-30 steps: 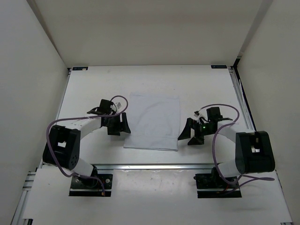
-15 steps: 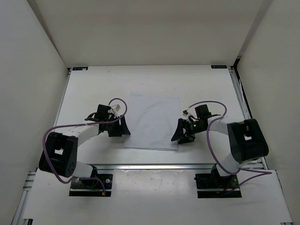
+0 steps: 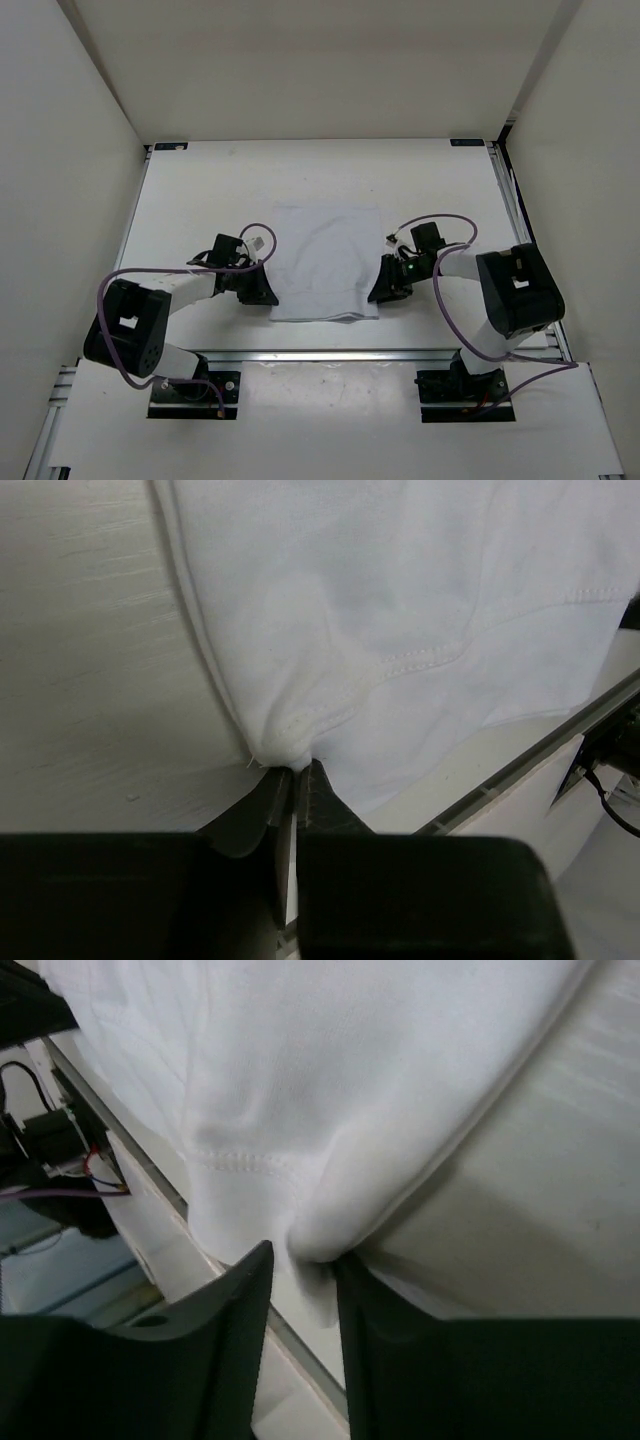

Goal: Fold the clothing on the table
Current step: Fold the skirt

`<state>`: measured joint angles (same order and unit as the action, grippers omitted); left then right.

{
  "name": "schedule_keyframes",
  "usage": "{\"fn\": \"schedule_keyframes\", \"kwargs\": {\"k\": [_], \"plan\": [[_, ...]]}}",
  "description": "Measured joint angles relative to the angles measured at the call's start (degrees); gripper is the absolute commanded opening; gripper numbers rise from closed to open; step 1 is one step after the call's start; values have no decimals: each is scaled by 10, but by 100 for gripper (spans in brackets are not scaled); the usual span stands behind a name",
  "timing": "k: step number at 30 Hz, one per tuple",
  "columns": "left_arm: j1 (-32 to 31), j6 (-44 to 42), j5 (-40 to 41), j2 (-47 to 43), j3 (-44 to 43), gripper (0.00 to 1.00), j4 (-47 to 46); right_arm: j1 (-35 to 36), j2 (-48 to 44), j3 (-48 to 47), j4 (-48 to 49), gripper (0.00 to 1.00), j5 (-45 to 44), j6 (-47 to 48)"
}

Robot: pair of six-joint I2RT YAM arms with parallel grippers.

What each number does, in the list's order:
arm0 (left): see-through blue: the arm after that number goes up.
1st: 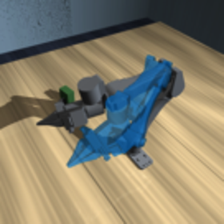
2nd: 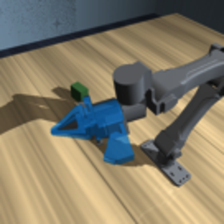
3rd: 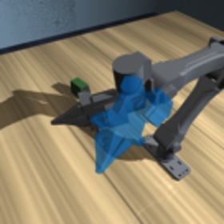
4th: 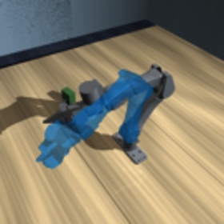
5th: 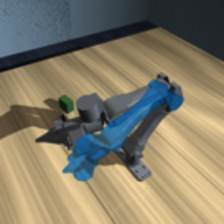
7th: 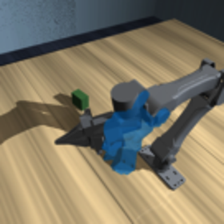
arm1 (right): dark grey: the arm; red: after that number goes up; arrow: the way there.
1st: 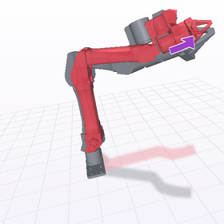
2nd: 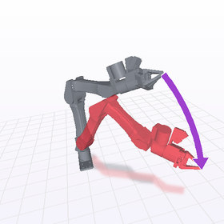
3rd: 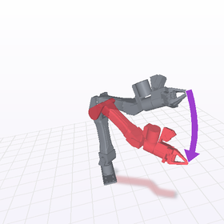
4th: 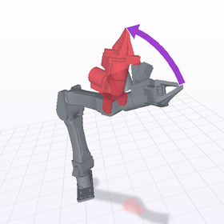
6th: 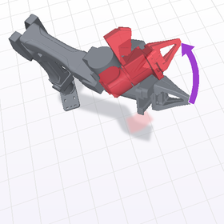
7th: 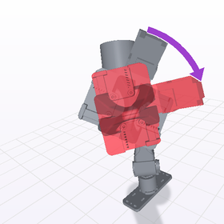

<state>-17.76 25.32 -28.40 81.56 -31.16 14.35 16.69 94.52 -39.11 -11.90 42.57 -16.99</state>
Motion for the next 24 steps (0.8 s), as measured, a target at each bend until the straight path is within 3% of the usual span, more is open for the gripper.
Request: {"fn": "schedule_keyframes", "kwargs": {"k": [2,3,4,14,24], "plan": [[0,2,-3,2,-2,0,2,-1,1,0,-1,13,-12,7],[0,2,-4,2,-2,0,2,-3,1,0,-2,3,-17,12],[0,4,-4,2,-2,0,3,-6,1,0,-4,0,-20,17],[9,38,-8,-77,-2,0,50,-72,-97,-2,-110,0,6,116],[1,139,-23,-167,-25,0,40,-104,-146,-88,-241,0,49,223]]}}
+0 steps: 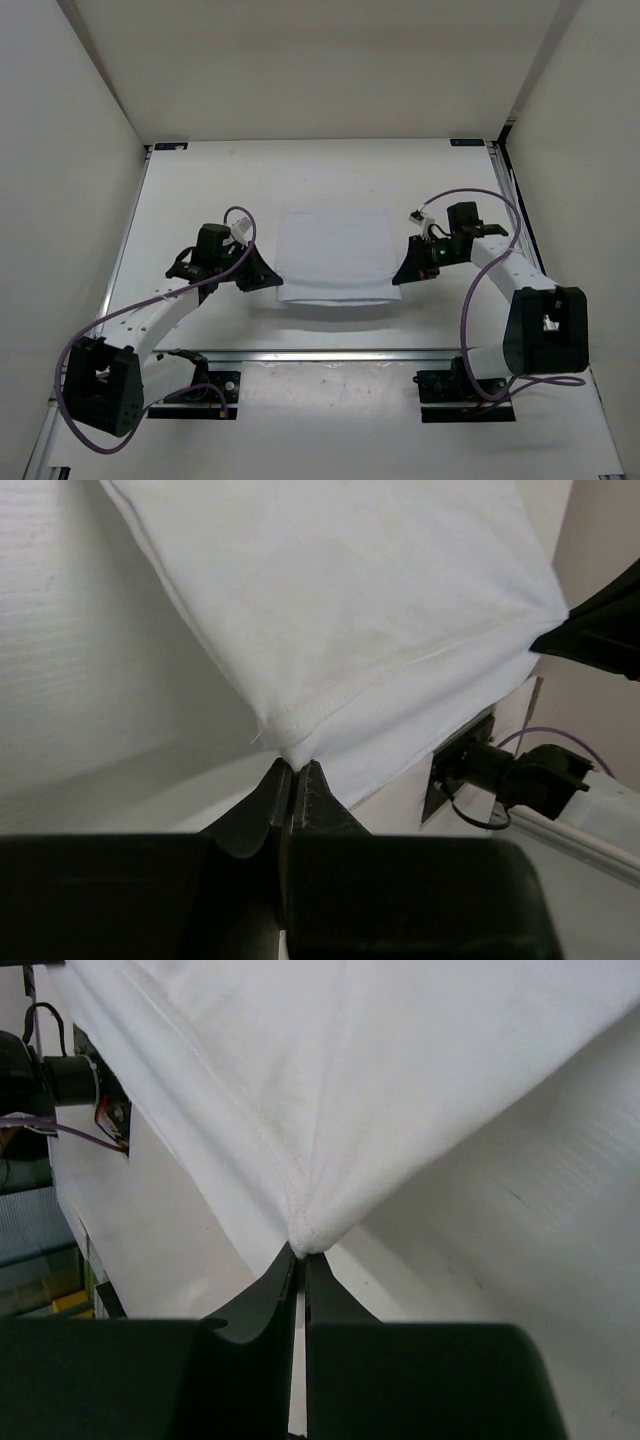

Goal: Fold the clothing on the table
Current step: Fold the skirt

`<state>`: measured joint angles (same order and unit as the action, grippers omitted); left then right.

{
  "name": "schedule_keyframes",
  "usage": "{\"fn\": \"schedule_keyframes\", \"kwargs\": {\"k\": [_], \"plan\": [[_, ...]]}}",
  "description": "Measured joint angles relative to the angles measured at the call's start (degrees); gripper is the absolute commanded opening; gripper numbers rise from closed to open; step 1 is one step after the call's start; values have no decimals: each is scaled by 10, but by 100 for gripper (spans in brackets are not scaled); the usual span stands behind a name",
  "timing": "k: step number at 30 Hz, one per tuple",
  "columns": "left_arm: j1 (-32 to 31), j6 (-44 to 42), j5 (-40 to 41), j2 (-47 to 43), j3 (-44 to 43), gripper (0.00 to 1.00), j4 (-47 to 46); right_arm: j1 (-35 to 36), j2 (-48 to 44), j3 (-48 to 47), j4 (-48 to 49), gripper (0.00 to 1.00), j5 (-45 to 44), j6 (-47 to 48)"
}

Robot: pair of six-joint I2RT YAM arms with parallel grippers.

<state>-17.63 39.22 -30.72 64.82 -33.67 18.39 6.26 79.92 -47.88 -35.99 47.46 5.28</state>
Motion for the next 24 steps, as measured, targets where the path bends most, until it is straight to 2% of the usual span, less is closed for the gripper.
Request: {"fn": "schedule_keyframes", "kwargs": {"k": [7,10,24], "plan": [[9,54,-4,-66,-9,0,4,-31,12,-75,-118,0,12,72],[20,75,-12,-54,-12,0,-17,-48,49,-121,-148,0,30,87],[35,134,-31,216,-178,0,-136,-76,269,-367,-180,0,75,82]]}}
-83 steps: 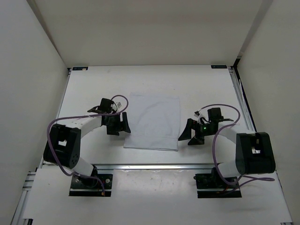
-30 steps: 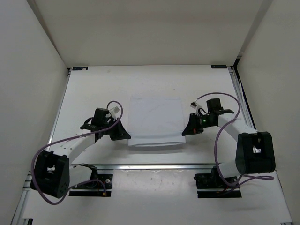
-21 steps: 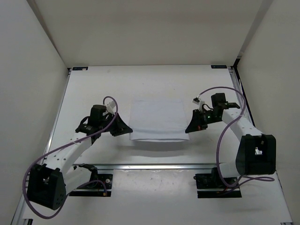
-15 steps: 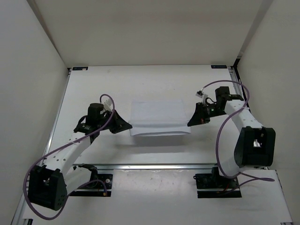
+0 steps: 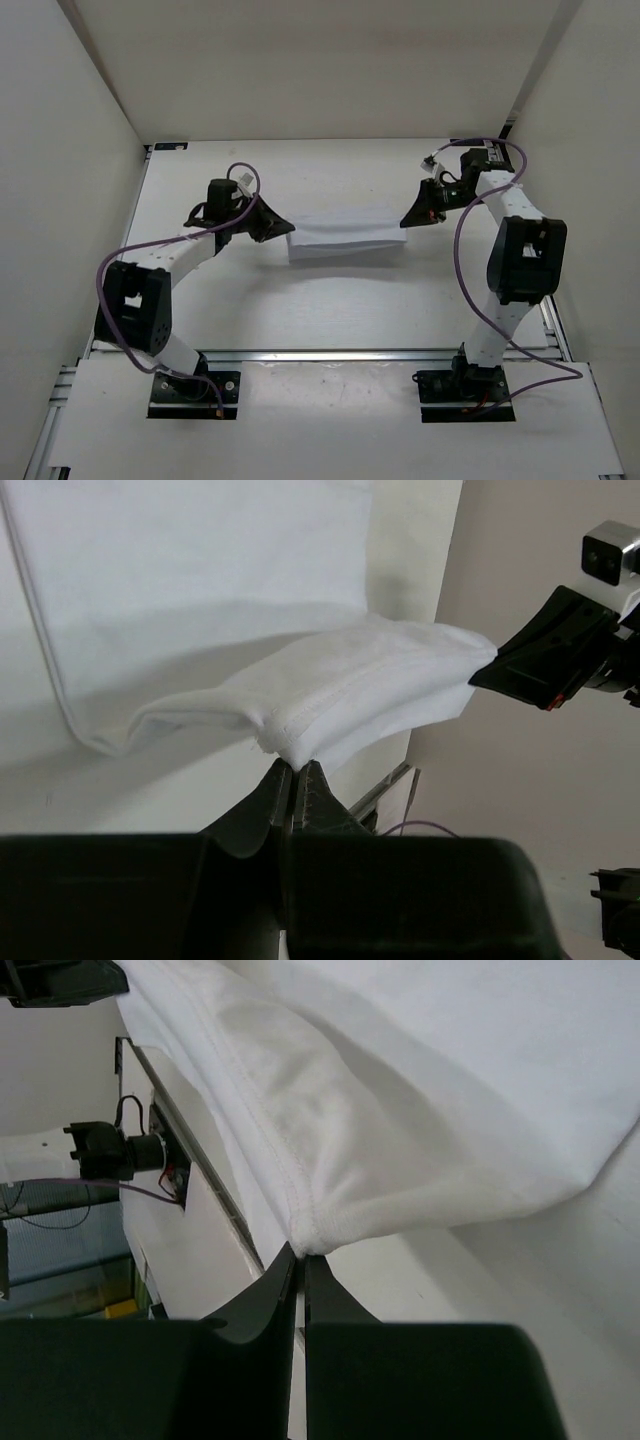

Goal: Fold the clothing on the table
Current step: Fold the skirt

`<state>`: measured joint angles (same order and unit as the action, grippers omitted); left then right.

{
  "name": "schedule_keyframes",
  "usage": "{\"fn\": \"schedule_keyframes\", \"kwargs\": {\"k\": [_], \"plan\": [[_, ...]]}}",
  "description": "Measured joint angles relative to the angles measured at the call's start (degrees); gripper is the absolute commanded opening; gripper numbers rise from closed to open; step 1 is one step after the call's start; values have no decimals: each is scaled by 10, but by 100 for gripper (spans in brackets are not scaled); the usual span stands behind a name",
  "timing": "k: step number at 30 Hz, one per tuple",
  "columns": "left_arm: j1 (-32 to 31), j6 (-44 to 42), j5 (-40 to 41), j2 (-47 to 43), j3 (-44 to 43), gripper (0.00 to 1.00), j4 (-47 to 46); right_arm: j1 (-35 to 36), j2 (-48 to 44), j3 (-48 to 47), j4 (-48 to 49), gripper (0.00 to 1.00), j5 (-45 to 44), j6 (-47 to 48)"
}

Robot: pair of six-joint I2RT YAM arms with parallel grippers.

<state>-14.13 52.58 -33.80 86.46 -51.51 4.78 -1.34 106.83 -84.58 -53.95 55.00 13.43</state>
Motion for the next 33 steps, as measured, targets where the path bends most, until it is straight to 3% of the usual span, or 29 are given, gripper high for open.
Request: {"fn": "schedule_keyframes", "kwargs": {"k": [7,8,10,13,14,15,17,19,20,21,22,24,25,27,29,30,33], "plan": [[2,32,-6,112,-73,0,-57,-10,85,-81,0,0,5,-24],[2,35,-6,131,-85,0,-62,-12,104,-103,-1,7,5,-25],[2,44,-9,174,-116,2,-73,-14,147,-162,2,84,2,-39],[6,56,-11,241,-167,7,-89,-16,200,-238,21,99,-8,-56],[10,61,-10,261,-180,13,-96,-17,214,-261,30,99,-10,-62],[14,67,-5,274,-186,27,-102,-17,226,-281,36,99,-14,-69],[26,80,6,285,-186,35,-111,-18,237,-308,50,100,-19,-78],[42,93,17,286,-186,34,-120,-21,238,-318,59,99,-19,-88],[50,97,19,285,-188,42,-127,-24,237,-320,62,99,-19,-90],[56,98,21,285,-189,80,-131,-28,237,-320,65,98,-19,-89],[64,101,24,285,-192,98,-139,-32,237,-318,64,96,-19,-87],[75,107,29,282,-192,98,-150,-38,236,-306,61,87,-18,-75],[79,112,31,279,-191,99,-155,-40,234,-297,56,76,-20,-65],[82,116,33,274,-188,98,-167,-40,231,-276,40,46,-30,-33],[80,112,26,269,-188,98,-167,-31,227,-256,26,5,-57,-7],[77,102,22,268,-189,99,-161,-23,226,-250,17,0,-70,6],[54,21,24,267,-232,99,-65,0,221,-231,14,0,-97,20]]}}
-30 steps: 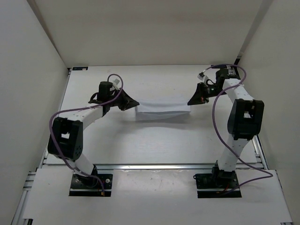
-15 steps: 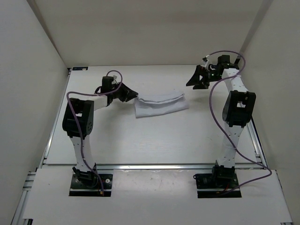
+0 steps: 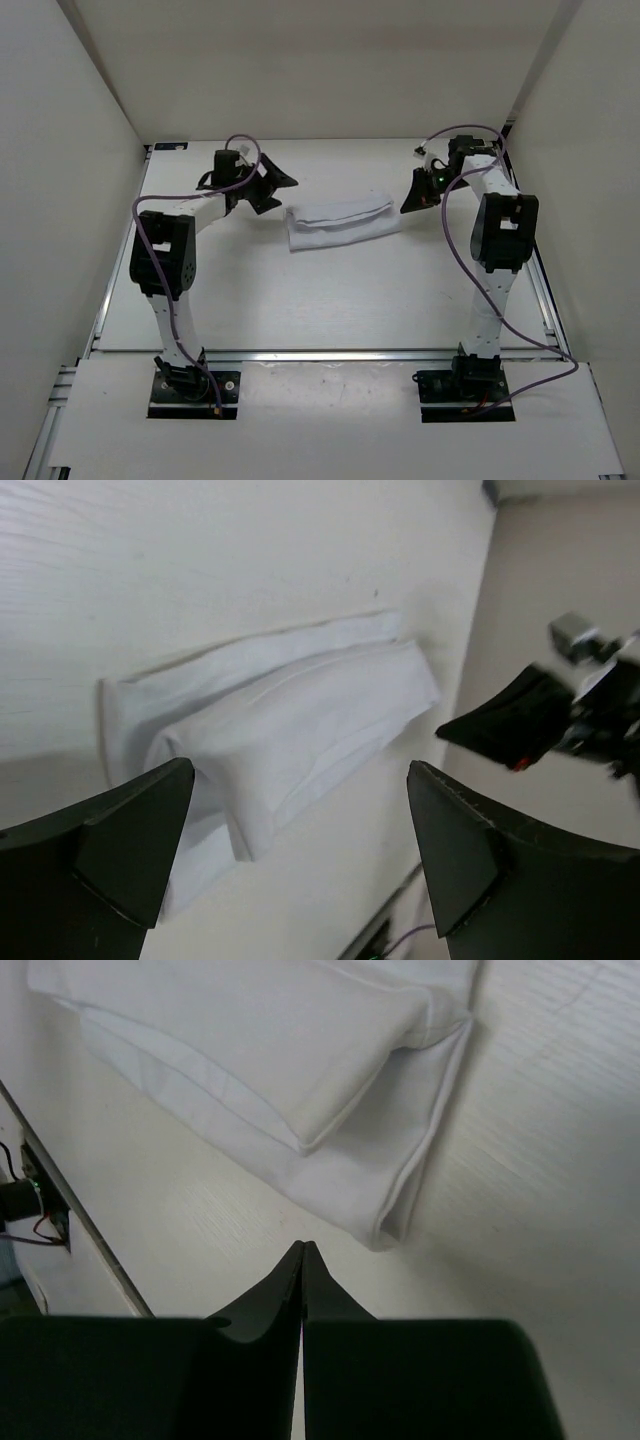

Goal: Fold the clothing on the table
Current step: Fold the skirt

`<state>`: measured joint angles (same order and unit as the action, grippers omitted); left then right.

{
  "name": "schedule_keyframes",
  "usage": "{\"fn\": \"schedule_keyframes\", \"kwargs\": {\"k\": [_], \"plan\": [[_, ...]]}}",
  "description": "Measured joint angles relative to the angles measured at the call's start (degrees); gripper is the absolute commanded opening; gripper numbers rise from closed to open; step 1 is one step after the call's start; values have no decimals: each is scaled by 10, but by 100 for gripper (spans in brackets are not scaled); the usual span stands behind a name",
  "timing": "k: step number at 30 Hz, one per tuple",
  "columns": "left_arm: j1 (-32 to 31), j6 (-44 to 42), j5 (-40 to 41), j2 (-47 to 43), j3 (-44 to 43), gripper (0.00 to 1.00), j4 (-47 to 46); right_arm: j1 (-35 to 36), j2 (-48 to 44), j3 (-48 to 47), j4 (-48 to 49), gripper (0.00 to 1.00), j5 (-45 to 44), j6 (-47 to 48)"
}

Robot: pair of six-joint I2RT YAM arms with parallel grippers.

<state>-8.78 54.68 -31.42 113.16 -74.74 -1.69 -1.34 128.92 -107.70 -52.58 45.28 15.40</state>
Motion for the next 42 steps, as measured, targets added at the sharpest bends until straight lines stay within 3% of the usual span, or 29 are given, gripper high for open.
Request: {"fn": "schedule_keyframes", "kwargs": {"k": [5,6,9,14,15,21,30,42], "plan": [[-72,-142,23,-27,-35,94,114,18,-2,8,-2,0,-13,16],[-87,-162,24,-33,-34,91,130,19,-2,8,-1,0,-14,17],[-111,-209,25,-49,-20,66,165,23,-2,8,0,0,-15,17],[-105,-260,39,-54,11,54,220,37,11,-14,1,0,-13,15],[-103,-266,41,-54,15,48,231,41,20,-27,2,0,-11,12],[-98,-288,56,-48,16,38,261,50,97,-115,11,0,12,-16],[-98,-233,59,13,-37,31,235,14,203,-315,33,0,54,-83],[-86,-54,80,15,-22,26,17,-23,151,-242,-12,0,94,-44]]}}
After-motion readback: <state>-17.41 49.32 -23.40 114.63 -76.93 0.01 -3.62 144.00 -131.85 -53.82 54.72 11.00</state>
